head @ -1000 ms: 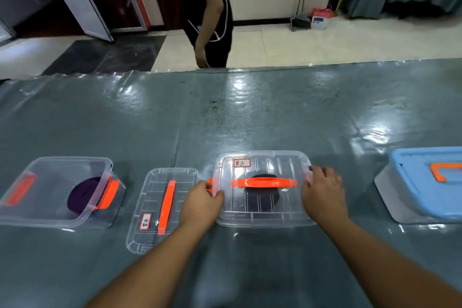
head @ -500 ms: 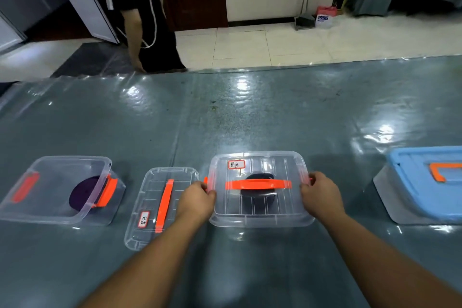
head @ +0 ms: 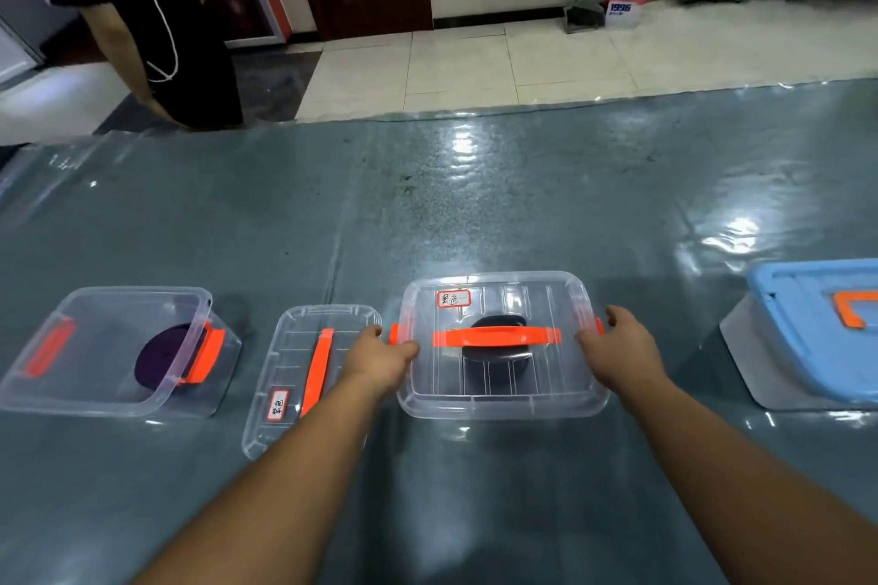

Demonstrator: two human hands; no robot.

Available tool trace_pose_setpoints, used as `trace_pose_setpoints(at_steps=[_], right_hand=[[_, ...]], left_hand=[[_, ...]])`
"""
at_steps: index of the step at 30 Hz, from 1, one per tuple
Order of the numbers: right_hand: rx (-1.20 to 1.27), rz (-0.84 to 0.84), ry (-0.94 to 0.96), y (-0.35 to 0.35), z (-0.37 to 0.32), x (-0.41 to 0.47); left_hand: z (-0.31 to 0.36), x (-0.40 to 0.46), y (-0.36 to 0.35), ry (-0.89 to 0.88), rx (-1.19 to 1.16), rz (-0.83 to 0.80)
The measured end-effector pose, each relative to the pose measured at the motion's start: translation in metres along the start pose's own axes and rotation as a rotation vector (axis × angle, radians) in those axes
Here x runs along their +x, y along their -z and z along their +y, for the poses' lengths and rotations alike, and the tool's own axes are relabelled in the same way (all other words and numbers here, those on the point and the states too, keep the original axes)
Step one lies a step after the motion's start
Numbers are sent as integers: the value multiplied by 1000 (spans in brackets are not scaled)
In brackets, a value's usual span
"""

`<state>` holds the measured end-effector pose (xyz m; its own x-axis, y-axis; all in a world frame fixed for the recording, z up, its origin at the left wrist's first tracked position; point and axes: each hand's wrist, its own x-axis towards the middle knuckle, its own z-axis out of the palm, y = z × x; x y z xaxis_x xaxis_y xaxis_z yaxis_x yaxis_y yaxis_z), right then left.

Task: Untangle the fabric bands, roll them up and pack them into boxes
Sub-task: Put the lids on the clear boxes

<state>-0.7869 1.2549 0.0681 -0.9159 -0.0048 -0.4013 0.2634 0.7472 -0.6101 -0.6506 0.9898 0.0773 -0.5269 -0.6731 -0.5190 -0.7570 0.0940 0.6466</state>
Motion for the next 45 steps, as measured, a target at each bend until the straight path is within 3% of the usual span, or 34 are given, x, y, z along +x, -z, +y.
trace_pose_setpoints(at_steps=[6, 18, 29, 45], right_hand=[[242, -90, -151, 1, 5, 6], [282, 13, -42, -5, 1, 1], [190, 94, 7, -14, -7, -9], [-3, 148, 80, -13, -15, -16]], left_hand=[[-6, 6, -1, 50, -119, -38], [0, -8, -11, -120, -56, 52], [4, -12, -20, -174, 99, 147], [0, -7, -17, -169, 134, 123]])
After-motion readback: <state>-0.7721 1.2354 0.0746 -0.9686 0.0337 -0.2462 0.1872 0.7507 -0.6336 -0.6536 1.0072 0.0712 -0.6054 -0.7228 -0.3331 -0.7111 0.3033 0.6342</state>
